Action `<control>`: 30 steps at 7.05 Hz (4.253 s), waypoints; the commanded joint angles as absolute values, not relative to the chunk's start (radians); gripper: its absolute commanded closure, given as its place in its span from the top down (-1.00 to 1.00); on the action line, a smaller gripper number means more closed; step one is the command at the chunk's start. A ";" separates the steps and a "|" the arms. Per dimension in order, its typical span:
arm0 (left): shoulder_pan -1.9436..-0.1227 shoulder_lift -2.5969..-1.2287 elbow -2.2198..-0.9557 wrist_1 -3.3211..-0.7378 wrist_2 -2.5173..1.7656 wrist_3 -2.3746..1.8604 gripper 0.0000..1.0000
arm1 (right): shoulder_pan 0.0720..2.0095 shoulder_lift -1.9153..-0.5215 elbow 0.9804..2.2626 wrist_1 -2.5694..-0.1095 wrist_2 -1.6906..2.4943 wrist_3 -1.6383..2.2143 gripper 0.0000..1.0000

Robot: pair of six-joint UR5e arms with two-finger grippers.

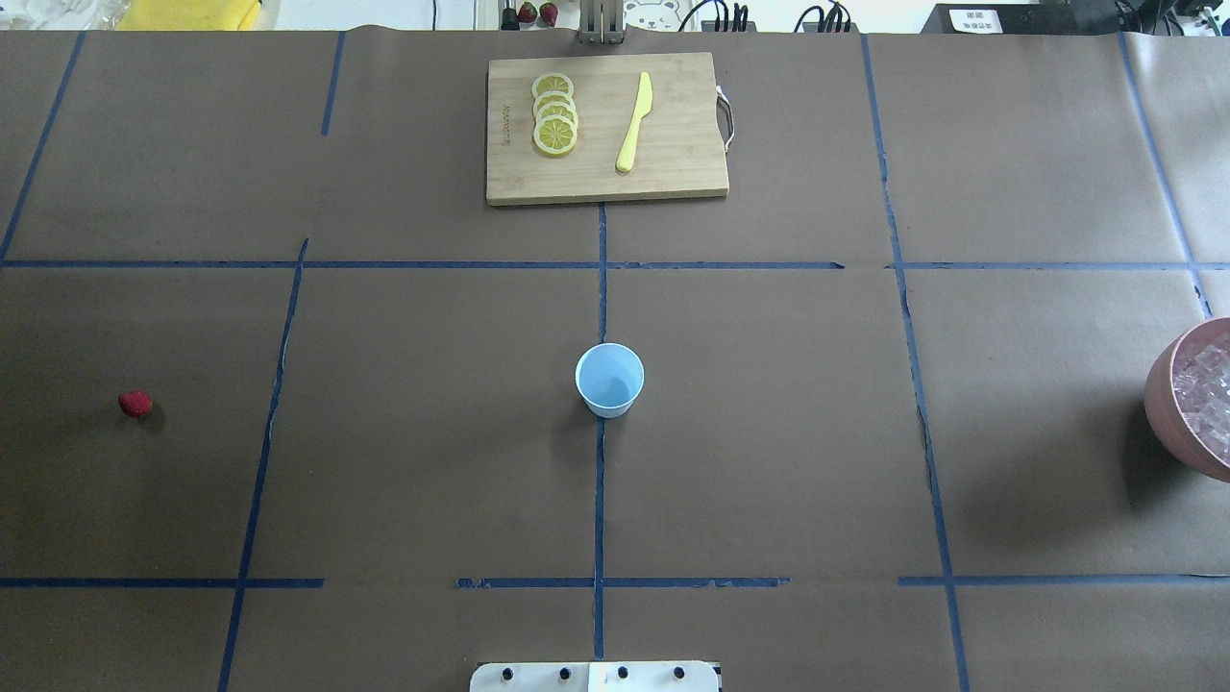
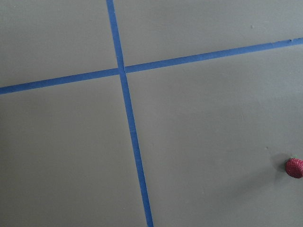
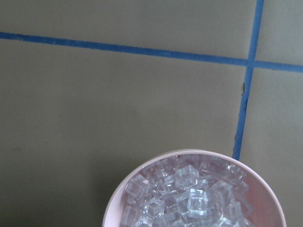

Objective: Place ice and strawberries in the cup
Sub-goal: 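Lower the right gripper into the pink bowl and grasp ice cubes, then carry the ice with the right gripper over the light-blue cup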

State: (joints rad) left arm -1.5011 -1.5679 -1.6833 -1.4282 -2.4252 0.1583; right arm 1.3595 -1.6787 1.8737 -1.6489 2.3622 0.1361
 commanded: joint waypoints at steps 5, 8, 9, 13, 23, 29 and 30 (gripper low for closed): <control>-1.500 -1.578 -1.683 -1.427 -2.453 0.156 1.00 | 1.218 -1.853 1.893 -1.376 2.333 0.516 0.77; -1.500 -1.582 -1.684 -1.427 -2.453 0.156 1.00 | 1.193 -1.852 1.858 -1.353 2.307 0.572 0.69; -1.500 -1.582 -1.684 -1.428 -2.453 0.156 1.00 | 1.189 -1.852 1.856 -1.354 2.307 0.574 0.66; -1.500 -1.583 -1.684 -1.428 -2.453 0.156 1.00 | 1.168 -1.842 1.807 -1.353 2.299 0.574 0.57; -1.500 -1.583 -1.695 -1.428 -2.454 0.158 1.00 | 1.198 -1.844 1.923 -1.358 2.293 0.572 -1.00; -1.500 -1.582 -1.712 -1.430 -2.488 0.158 1.00 | 0.751 -1.288 2.004 -1.367 2.187 1.539 -1.00; -1.500 -1.582 -1.712 -1.430 -2.488 0.158 1.00 | 0.661 -1.153 1.929 -1.367 2.112 1.665 -0.99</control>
